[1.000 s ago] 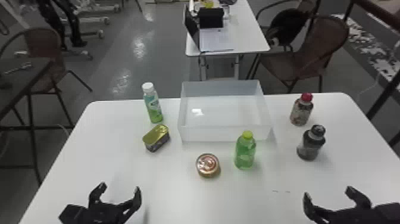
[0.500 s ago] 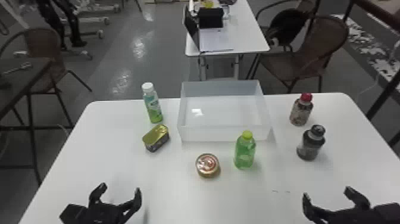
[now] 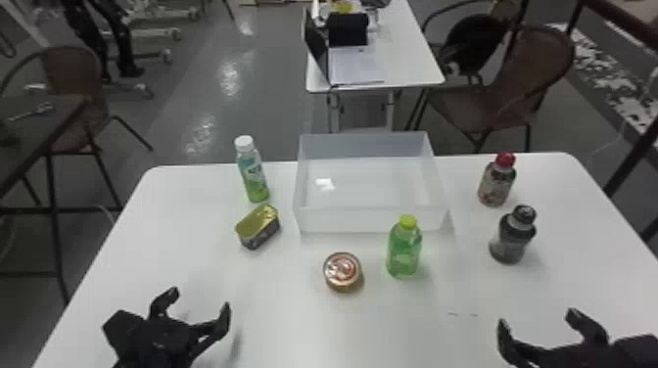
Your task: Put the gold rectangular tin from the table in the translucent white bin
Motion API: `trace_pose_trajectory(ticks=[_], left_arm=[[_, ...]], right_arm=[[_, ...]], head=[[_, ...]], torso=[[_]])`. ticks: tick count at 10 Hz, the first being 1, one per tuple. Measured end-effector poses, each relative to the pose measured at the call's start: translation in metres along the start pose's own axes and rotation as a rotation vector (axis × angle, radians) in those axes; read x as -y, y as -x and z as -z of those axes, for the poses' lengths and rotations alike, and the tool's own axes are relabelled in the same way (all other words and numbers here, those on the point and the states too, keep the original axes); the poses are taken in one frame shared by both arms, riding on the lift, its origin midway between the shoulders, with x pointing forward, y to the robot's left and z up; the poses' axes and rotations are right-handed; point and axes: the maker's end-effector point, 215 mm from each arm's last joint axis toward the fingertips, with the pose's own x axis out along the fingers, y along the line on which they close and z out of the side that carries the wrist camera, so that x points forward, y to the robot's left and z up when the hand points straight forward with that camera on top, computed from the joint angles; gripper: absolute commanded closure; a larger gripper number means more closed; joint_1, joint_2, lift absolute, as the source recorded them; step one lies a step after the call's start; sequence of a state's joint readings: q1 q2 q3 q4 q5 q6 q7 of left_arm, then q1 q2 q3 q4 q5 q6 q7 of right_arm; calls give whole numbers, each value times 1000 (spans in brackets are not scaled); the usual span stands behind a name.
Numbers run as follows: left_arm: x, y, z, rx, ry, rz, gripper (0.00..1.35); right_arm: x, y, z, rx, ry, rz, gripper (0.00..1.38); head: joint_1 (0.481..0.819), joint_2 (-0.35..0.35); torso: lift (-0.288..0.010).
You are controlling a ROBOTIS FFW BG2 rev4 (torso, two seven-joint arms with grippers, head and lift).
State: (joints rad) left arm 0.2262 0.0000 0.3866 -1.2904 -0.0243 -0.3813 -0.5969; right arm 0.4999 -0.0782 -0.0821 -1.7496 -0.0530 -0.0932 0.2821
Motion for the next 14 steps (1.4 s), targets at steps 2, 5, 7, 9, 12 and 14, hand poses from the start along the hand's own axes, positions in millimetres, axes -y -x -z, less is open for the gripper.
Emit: trace_pose_trajectory(ticks=[2, 5, 7, 9, 12, 14], left_arm=[[-17, -7, -3, -13, -28, 13, 101], [-11, -26, -3, -24, -15, 77, 99], [9, -51, -5, -36, -6, 158, 98], [2, -68, -8, -60, -45, 187, 98], [-22, -82, -6, -108, -96, 184, 98], [-28, -95, -5, -147, -127, 216, 96]], right_arm=[[-2, -2, 1, -2, -3, -5, 84], [-4, -6, 1, -4, -5, -13, 84], [-9, -10, 0, -1, -7, -29, 84], [-10, -11, 0, -1, -8, -34, 84], [-13, -12, 2, -4, -18, -40, 84], [-14, -14, 2, -3, -20, -45, 84]], head=[[695, 126], [695, 120], [695, 89], [695, 90], [695, 114], [695, 121]], torso=[[-56], [-56], [-56], [-56], [-56], [-56]])
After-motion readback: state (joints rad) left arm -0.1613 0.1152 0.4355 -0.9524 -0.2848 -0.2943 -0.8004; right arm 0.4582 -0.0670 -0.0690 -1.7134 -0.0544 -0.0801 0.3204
